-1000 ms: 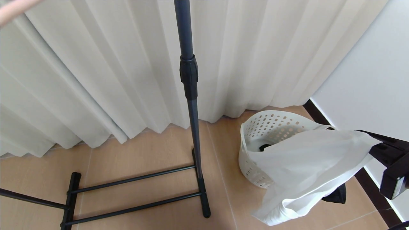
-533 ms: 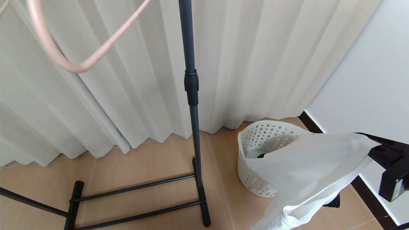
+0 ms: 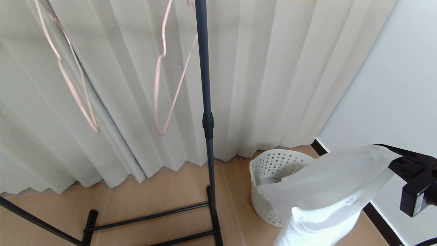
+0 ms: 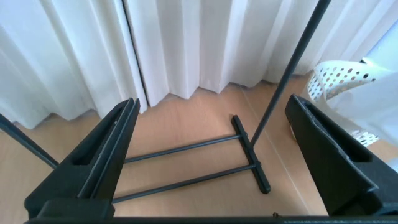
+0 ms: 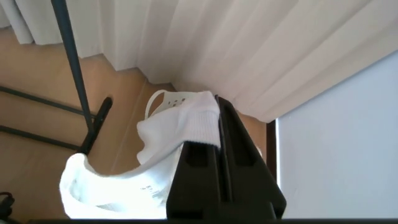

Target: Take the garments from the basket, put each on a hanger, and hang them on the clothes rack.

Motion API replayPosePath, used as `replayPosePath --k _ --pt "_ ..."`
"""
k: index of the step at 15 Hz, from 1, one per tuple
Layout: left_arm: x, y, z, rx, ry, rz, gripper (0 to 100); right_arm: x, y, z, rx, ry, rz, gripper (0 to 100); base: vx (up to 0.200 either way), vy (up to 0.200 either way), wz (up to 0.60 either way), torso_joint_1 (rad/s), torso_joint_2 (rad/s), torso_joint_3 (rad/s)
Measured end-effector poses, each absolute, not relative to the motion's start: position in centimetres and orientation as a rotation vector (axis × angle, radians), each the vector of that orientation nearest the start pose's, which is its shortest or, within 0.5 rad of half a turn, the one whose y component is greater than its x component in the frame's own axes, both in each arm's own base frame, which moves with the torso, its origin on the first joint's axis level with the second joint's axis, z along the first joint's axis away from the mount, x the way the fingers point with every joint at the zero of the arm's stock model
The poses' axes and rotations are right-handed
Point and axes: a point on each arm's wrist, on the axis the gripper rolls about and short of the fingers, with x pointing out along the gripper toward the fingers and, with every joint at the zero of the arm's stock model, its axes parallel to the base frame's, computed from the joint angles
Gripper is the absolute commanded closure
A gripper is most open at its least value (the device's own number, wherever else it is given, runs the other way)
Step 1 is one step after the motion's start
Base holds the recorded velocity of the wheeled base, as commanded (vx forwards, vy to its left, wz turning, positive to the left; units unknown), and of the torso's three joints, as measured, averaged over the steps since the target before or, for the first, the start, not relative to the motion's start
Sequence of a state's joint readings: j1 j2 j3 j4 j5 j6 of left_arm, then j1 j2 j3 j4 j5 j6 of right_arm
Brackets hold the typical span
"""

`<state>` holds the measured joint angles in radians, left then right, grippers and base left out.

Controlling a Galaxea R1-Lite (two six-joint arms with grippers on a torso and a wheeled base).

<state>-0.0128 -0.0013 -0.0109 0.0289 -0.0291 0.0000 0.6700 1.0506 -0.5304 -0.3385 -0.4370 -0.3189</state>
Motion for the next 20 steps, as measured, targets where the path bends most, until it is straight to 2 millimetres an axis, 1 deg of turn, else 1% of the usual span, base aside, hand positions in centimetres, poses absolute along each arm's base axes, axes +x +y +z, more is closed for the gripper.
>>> replayPosePath --k 4,9,20 --pt "-2.38 -0.04 7.55 0.000 0.017 -0.041 0 11.50 7.90 21.73 -0.420 0.129 0.259 100 0.000 0.000 0.00 0.155 -0.49 -0.134" --pt "-2.38 -0.04 7.55 0.000 0.016 -0.041 0 11.57 7.97 21.76 -0.419 0.128 0.266 100 0.000 0.000 0.00 0.192 -0.52 -0.144" --pt "-2.37 -0.04 7.55 -0.001 0.016 -0.041 0 11.62 8.07 21.11 -0.431 0.151 0.292 100 0.000 0.000 0.00 0.234 -0.55 -0.307"
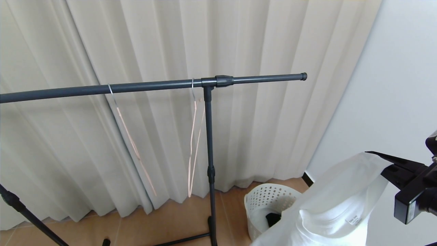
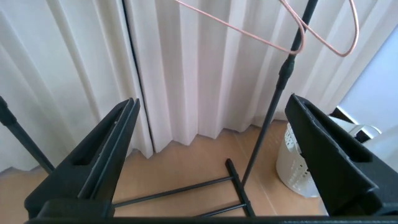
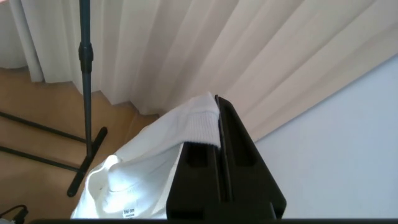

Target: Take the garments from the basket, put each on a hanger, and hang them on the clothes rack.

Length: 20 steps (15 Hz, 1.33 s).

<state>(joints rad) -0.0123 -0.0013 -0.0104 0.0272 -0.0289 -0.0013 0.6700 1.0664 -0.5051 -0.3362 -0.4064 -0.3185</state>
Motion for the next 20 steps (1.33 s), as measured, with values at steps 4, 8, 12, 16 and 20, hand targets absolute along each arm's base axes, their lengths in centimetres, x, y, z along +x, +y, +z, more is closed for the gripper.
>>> replayPosePath --k 4,8,12,16,20 --pt "-2.36 -0.04 7.51 -0.001 0.017 -0.041 0 11.59 8.05 20.99 -0.432 0.153 0.292 100 0.000 0.000 0.00 0.170 -0.39 -0.210" --pt "-2.36 -0.03 7.51 -0.001 0.017 -0.041 0 11.51 7.98 21.00 -0.432 0.151 0.292 100 0.000 0.000 0.00 0.168 -0.36 -0.199" --pt "-2.36 -0.03 7.52 -0.001 0.017 -0.040 0 11.49 7.96 20.98 -0.432 0.150 0.292 100 0.000 0.000 0.00 0.167 -0.36 -0.189" --pt "-2.36 -0.03 7.53 -0.002 0.016 -0.038 0 11.45 7.94 20.79 -0.436 0.156 0.294 100 0.000 0.000 0.00 0.022 -0.06 -0.023" --pt "-2.36 -0.03 7.53 -0.003 0.016 -0.040 0 11.46 7.95 20.74 -0.437 0.158 0.303 100 0.000 0.000 0.60 0.005 0.00 0.007"
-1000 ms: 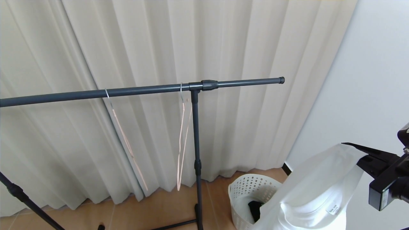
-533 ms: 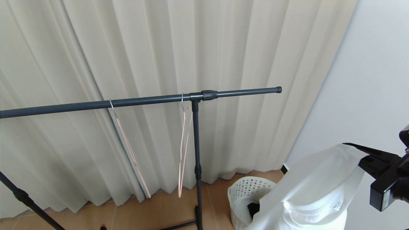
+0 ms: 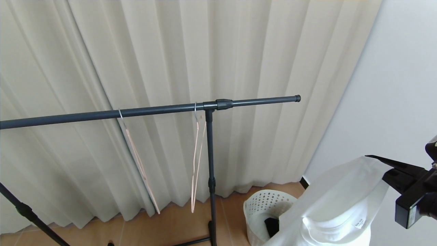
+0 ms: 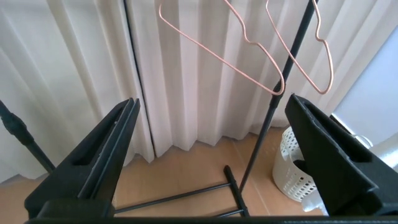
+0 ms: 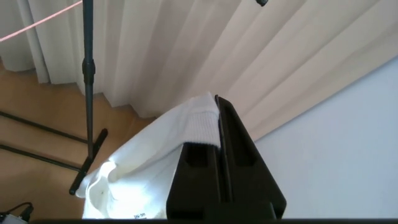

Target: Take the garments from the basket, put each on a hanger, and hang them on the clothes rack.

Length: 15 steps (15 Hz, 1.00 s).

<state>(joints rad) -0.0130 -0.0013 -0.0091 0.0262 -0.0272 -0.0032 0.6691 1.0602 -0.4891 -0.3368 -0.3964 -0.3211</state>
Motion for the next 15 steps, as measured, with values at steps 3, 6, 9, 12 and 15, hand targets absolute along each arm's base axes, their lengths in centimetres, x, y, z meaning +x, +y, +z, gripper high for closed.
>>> replayPosePath --k 3,6,9,12,15 --pt "-2.36 -0.03 7.52 -0.004 0.016 -0.040 0 11.44 7.97 20.73 -0.438 0.158 0.305 100 0.000 0.000 0.40 0.008 0.00 0.002" --pt "-2.37 -0.03 7.56 -0.005 0.015 -0.039 0 11.44 7.97 20.73 -0.437 0.158 0.305 100 -0.133 0.133 0.00 0.003 0.00 0.002" --pt "-2.36 -0.03 7.52 -0.006 0.017 -0.040 0 11.43 7.94 20.75 -0.436 0.156 0.303 100 -0.067 0.200 0.00 0.007 0.00 -0.002" --pt "-2.36 -0.03 7.52 -0.005 0.017 -0.040 0 11.42 7.94 20.75 -0.436 0.155 0.305 100 0.000 0.200 0.00 -0.014 -0.01 0.006" --pt "-2.36 -0.03 7.51 -0.006 0.017 -0.040 0 11.43 7.95 20.64 -0.438 0.160 0.305 100 0.000 0.067 0.00 0.002 0.00 0.001"
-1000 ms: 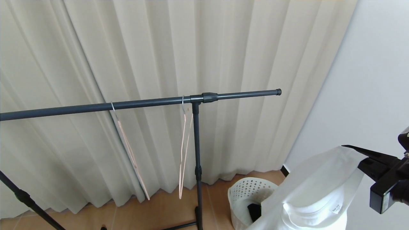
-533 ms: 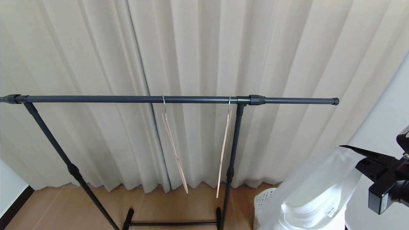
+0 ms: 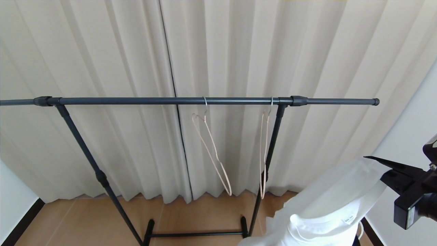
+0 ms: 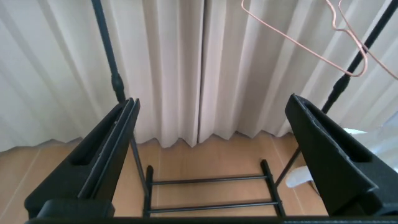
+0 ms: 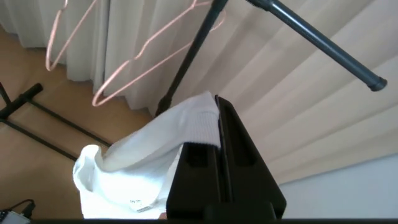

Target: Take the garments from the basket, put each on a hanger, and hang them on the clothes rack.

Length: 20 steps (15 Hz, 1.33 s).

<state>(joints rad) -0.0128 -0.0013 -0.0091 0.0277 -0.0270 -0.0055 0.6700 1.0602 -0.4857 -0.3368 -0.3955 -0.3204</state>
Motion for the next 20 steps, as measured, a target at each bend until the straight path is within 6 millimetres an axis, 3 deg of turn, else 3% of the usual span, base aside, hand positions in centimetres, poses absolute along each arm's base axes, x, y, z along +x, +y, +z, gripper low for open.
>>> replayPosePath --k 10,15,20 --pt "-2.37 -0.03 7.55 -0.008 0.016 -0.040 0 11.49 8.01 20.42 -0.444 0.169 0.307 100 0.000 0.060 0.00 0.000 0.00 0.001" --pt "-2.37 -0.03 7.53 -0.009 0.017 -0.040 0 11.49 7.99 20.32 -0.447 0.173 0.307 100 -0.200 0.000 0.00 0.006 0.01 0.003" --pt "-2.37 -0.03 7.53 -0.009 0.017 -0.040 0 11.46 7.97 20.34 -0.445 0.170 0.306 100 -0.040 0.000 0.00 0.004 0.00 0.000"
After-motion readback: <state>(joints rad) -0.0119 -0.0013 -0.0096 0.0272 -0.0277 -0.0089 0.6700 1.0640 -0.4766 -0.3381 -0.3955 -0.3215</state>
